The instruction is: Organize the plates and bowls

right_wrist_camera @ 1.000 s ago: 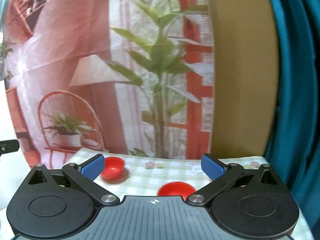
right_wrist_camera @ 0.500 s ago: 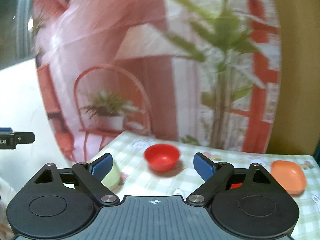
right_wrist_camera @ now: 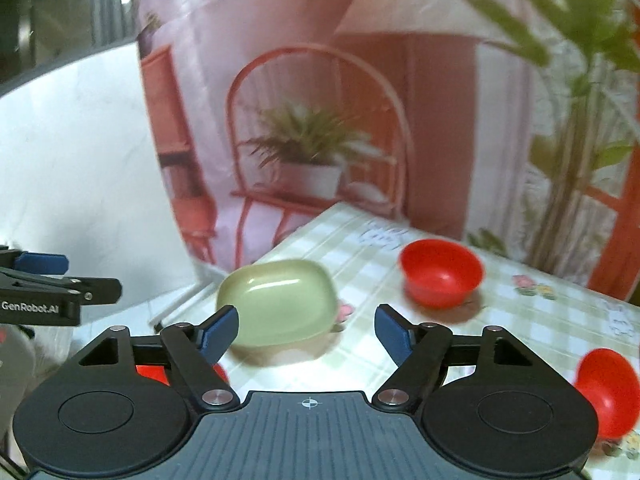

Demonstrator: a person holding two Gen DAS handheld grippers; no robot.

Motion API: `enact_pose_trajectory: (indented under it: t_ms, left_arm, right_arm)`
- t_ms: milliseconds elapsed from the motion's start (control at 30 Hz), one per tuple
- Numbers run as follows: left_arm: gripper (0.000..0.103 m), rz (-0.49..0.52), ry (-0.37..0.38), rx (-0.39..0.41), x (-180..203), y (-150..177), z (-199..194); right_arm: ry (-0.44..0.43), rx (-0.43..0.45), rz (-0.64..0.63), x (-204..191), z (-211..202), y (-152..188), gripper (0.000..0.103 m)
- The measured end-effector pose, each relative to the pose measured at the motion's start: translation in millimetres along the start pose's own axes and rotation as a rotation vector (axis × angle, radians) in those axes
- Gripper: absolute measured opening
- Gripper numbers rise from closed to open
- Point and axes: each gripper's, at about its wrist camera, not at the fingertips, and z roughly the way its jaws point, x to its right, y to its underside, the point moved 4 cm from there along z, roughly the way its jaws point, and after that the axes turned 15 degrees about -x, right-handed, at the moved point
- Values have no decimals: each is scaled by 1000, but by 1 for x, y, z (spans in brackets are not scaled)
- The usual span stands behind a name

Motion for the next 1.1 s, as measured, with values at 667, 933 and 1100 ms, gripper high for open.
enact_pose_trajectory:
  t_ms: [667, 933, 1100]
  left_arm:
    - [68, -26, 27, -159, 1, 47, 58]
    - [19, -3, 61, -187, 7, 52, 70]
    - [16, -4, 67, -186, 12, 52, 68]
  right_arm:
    - [-117, -247, -116, -49, 80, 43, 32]
    - [-159, -291, -104, -53, 87, 49, 12]
    - [-159, -291, -108, -55, 84, 50, 11]
